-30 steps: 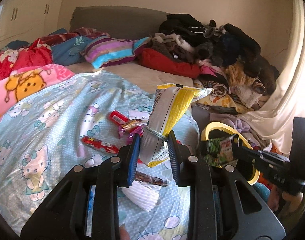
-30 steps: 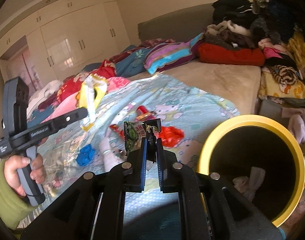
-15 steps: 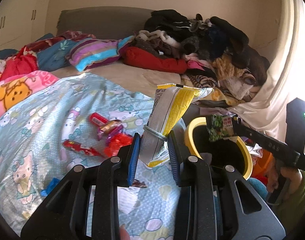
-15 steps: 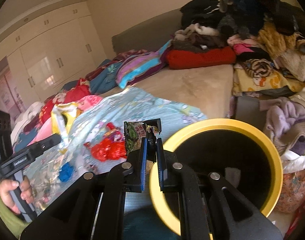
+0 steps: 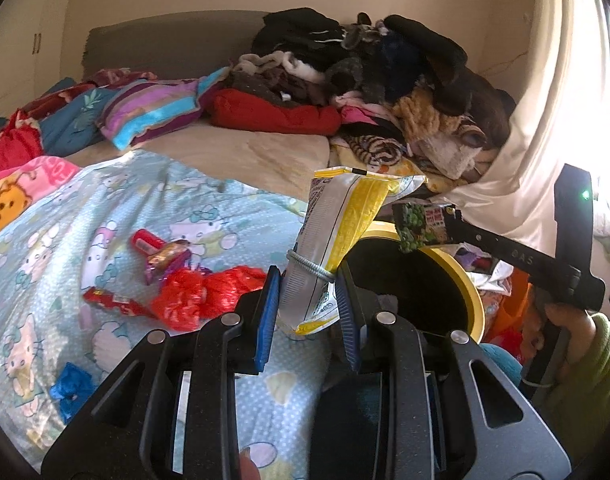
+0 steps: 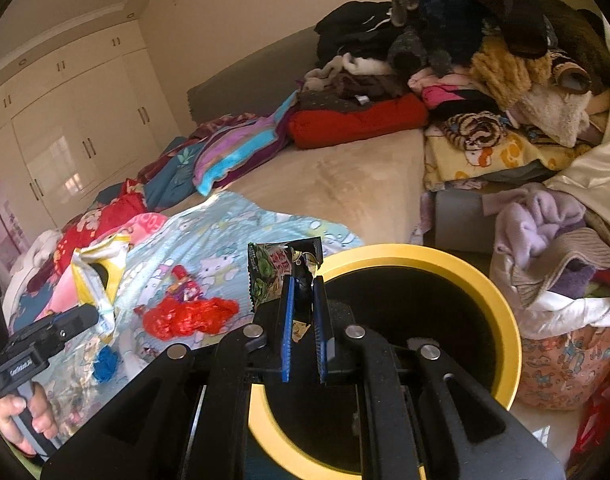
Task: Collect trash
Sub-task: 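Open the right tool over the bin while the left tool holds the snack bag above it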
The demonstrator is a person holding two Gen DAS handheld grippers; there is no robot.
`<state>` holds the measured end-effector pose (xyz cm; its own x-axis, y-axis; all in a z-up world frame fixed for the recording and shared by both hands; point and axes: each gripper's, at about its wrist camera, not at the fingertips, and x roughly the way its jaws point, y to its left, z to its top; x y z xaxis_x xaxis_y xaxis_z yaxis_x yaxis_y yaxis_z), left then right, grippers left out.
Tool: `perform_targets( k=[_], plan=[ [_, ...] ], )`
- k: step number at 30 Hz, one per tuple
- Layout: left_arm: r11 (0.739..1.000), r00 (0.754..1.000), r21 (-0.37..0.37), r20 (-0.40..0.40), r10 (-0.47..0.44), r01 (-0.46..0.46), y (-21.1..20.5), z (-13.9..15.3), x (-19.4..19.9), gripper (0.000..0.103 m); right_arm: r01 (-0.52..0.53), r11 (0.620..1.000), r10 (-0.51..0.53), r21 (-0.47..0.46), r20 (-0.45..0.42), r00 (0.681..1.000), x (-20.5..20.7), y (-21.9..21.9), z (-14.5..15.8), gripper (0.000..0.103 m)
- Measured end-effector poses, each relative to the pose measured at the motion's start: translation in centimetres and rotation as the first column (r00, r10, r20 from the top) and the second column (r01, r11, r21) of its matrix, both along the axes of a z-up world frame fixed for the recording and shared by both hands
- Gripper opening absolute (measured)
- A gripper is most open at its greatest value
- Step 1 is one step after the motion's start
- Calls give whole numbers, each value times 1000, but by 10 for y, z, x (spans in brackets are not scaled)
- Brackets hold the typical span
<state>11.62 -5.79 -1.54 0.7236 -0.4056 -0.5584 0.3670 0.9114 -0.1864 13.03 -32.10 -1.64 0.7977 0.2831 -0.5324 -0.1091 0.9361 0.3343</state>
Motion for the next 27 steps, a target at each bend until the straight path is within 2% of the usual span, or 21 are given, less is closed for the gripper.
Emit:
perform_targets(
  k=[13, 27],
  plan=[
    [996, 996, 33, -14, -87, 88, -45, -9, 1, 21, 98, 995, -98, 2, -40, 994, 3, -37, -16, 10],
    [981, 982, 77, -82, -172, 178, -97, -42, 18, 21, 177, 984, -175, 8, -96, 980, 7, -66, -36, 10]
  ],
)
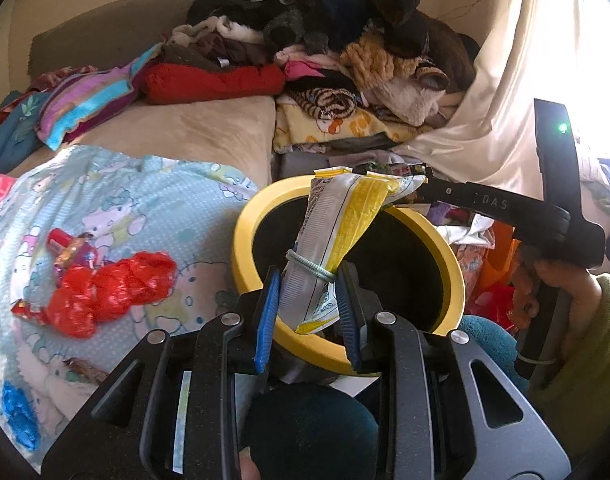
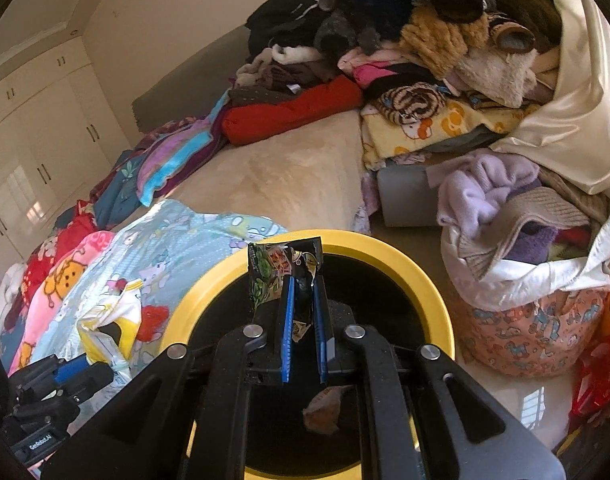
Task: Collect trash
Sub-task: 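Open the right tool over the bin while the left tool holds the snack bag above it, then open the left tool to drop the snack bag into the bin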
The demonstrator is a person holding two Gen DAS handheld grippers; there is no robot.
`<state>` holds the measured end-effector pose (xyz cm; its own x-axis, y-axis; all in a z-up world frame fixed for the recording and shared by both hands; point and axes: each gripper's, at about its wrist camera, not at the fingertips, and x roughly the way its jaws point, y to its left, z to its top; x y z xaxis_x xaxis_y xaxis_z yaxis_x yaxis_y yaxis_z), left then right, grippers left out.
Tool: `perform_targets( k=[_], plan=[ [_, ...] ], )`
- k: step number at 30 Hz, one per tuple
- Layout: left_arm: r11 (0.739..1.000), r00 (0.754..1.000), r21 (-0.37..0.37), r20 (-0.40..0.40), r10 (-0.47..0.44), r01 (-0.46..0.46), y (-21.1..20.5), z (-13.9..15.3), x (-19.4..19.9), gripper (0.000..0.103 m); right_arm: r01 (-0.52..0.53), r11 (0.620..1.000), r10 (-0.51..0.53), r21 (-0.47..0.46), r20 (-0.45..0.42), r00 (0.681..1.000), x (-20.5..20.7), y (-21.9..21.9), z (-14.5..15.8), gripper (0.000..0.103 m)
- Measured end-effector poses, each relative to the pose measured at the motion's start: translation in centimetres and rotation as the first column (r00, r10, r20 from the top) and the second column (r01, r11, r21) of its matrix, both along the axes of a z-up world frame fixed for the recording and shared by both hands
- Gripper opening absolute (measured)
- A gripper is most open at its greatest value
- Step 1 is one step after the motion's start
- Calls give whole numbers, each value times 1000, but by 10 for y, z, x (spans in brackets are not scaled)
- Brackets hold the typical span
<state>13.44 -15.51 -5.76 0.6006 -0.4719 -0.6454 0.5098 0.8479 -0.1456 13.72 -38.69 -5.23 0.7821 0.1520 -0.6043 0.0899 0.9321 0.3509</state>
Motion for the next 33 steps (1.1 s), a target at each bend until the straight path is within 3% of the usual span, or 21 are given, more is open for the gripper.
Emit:
perform_targets(
  k=[22, 24, 29, 33],
  plan=[
    [999, 996, -36, -84, -7, 4, -27, -25, 34, 25, 37, 999, -37, -2, -82, 996, 8, -15, -25, 13],
    [999, 997, -48, -82, 1, -5, -26, -24, 36, 49, 38, 999, -38, -2, -87, 995, 9, -14, -25, 29],
    [997, 998, -58, -54, 40, -43, -18, -16, 33, 87, 42, 999, -43, -17, -66, 997, 8, -11, -21, 46],
    [995, 998, -72, -25, 61, -63, -10, -7, 28, 92, 38, 999, -39, -4, -37, 999, 5, -7, -15, 55]
  ],
)
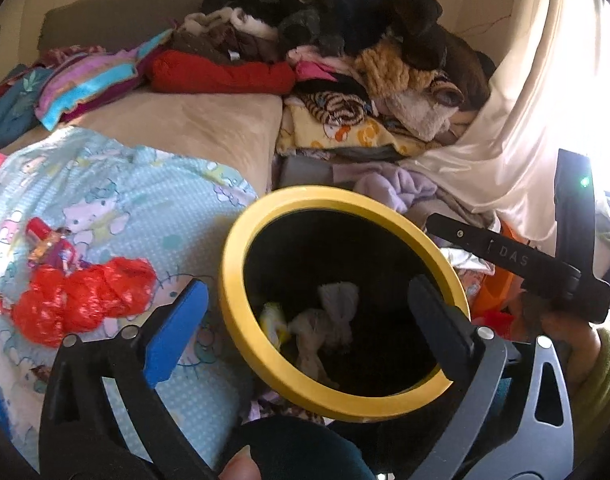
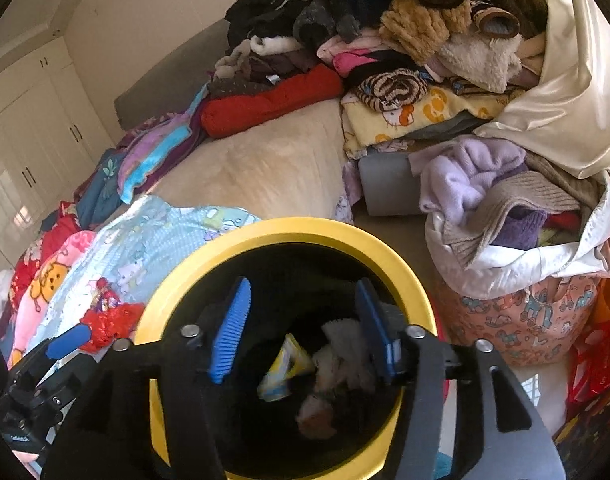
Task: Collect trash
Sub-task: 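Open the left tool to drop the snack bag into the bin, then move both tools back over the remaining trash on the blanket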
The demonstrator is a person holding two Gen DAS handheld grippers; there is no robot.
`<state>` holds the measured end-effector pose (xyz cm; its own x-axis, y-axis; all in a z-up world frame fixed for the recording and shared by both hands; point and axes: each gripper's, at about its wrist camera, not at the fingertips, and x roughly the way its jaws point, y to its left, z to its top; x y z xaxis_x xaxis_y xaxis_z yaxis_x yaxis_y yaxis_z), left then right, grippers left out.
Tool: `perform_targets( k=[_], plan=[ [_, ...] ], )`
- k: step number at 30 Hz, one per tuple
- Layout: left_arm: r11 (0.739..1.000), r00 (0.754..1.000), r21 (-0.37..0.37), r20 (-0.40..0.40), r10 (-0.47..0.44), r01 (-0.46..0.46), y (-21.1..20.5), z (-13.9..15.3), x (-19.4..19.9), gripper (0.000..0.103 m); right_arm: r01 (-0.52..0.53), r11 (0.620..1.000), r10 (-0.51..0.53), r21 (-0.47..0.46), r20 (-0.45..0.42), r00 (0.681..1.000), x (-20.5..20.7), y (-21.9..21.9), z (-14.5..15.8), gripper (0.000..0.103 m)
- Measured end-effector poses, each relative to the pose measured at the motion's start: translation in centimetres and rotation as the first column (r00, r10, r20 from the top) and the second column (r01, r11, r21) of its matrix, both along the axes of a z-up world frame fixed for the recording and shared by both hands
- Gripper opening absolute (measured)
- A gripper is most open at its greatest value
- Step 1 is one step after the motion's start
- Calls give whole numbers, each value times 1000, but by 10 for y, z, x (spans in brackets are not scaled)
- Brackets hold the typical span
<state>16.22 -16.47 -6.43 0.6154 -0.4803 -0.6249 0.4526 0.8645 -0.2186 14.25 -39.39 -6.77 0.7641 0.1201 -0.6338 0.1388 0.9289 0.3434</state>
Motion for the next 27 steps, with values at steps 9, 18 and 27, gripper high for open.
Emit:
perform_targets(
  k=[9, 18, 27],
  plan=[
    [998, 997, 7, 36, 63, -63, 22, 14, -9, 92, -75, 994, 82, -79, 97, 992, -7, 33, 24, 69],
    [993, 989, 10, 83, 120, -121, 46, 27, -20, 92, -167, 979, 181, -114, 121, 976, -10, 67, 35, 74],
    [982, 975, 9, 123, 184, -186, 76, 36, -33, 92, -234, 962, 254, -138, 149, 956, -18, 97, 46, 77]
  ],
)
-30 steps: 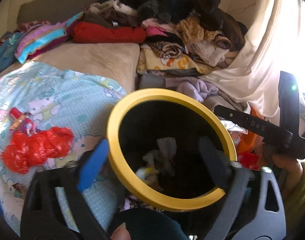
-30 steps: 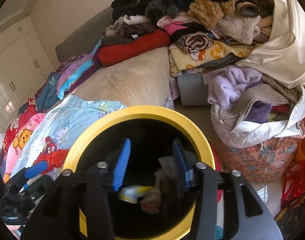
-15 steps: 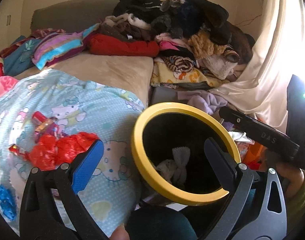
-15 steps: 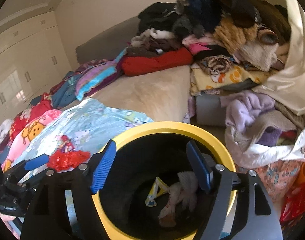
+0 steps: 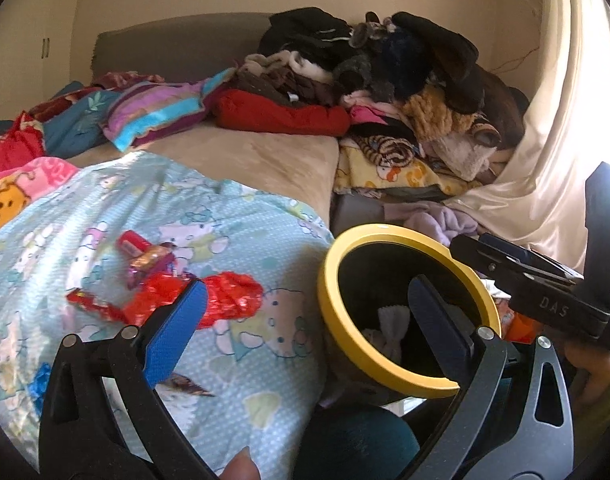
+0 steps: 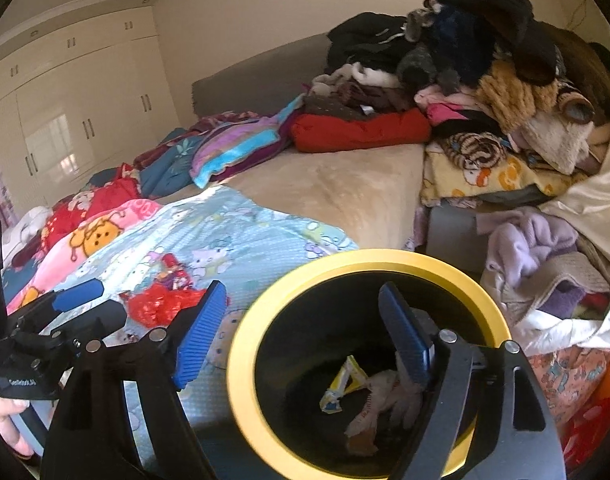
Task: Collect trash
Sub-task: 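Move both tools back over the remaining trash on the blanket, then grasp the red plastic bag with the right tool while the left tool grasps the white mesh sleeve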
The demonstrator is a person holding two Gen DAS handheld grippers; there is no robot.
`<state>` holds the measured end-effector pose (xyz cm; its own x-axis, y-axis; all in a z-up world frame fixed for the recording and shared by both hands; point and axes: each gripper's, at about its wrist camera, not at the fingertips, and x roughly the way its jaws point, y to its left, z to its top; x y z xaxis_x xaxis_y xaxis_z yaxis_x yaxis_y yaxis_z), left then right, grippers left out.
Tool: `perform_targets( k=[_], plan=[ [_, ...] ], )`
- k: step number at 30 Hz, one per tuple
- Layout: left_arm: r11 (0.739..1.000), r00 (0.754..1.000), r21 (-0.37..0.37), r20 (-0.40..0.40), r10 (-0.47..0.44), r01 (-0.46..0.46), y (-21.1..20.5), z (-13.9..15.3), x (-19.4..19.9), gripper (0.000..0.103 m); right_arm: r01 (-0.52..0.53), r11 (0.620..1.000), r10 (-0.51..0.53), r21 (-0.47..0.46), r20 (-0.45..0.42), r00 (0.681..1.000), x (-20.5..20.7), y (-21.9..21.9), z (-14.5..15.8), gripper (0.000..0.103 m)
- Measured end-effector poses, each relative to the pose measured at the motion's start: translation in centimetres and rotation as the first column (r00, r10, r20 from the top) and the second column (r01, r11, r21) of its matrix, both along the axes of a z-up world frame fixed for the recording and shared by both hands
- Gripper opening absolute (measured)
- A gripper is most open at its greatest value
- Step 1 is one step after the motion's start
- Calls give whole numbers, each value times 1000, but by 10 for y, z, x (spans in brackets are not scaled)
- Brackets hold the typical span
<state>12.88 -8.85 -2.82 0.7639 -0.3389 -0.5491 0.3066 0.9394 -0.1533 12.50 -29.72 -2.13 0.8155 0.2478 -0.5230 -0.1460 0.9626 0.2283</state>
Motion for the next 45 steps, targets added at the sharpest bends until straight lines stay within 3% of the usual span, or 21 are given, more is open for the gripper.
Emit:
perform_targets(
  k=[23, 39, 45],
  plan=[
    [984, 983, -20, 44, 175, -175, 72, 11, -10, 92, -198, 978, 198, -66, 2, 980, -9, 79, -2, 78],
    [938, 937, -25, -47, 345, -347, 145, -13, -12, 92, -334, 927, 328, -170, -62, 943, 13, 140, -15, 78],
    [925, 923, -18, -88, 376, -379, 162, -25, -16, 92, -364, 917, 351, -160, -107, 930, 39, 161, -22, 78]
  ],
)
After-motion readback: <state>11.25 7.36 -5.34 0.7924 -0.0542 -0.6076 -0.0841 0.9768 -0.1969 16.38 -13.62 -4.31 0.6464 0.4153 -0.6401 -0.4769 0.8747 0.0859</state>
